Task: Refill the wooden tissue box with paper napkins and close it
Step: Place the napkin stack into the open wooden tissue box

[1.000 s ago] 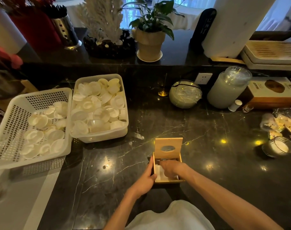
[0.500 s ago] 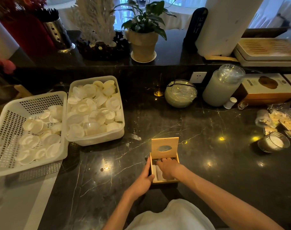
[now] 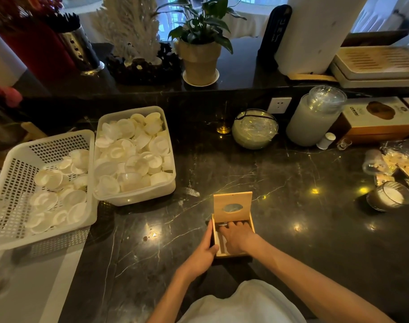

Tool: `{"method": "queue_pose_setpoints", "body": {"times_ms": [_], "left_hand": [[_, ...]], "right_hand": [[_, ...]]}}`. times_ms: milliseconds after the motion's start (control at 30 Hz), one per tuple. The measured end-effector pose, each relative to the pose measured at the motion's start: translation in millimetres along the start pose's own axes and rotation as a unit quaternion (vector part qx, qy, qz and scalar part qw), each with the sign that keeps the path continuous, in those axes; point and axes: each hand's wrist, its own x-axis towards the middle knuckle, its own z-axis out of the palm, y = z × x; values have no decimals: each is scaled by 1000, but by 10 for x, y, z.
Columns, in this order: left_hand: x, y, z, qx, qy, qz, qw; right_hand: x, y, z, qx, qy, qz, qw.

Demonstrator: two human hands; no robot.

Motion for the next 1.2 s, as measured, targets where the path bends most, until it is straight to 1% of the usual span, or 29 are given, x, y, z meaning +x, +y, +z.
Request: {"method": "queue_pose_setpoints", "body": {"times_ms": [200,300,400,433,467,500,533,633,700,767,833,933,1033,1200], "left_hand": [[-27,26,1,-6,2,-2,1000],[-42,15,8,0,4,0,1000],[-85,36,43,21,31,9,999],[-104,58,62,50,46,15,998],[-115,80,81,99,59,17,993],[-122,121,98,159,64,12,985],[-102,164,102,226,66,0,972],[87,334,114,402,49,-68,912],[231,457,180,464,46,-112,878],[347,507,235,490,67,-135,859],[403,485,265,496,86,-151,851],[428,451,267,503,116,-159,841],[445,478,273,523,130,-161,827],[457,471,294,529,133,-161,823]], "right_hand": [[-56,-35,-36,13,-6,3,1000],[-166,-20,-79,27,7,-6,1000],[-417,63,-121,107,66,-20,992],[-495,117,-124,118,103,-8,988],[-559,178,-126,106,141,15,984],[-595,244,-136,82,163,43,982],[-603,300,-151,64,160,68,983],[-477,399,-159,64,79,98,990],[-401,406,-130,65,40,112,991],[-344,399,-73,60,30,129,989],[-322,371,-25,49,23,142,988],[-285,363,16,39,42,149,987],[-264,371,10,36,64,147,986],[-257,371,38,19,62,152,986]]}}
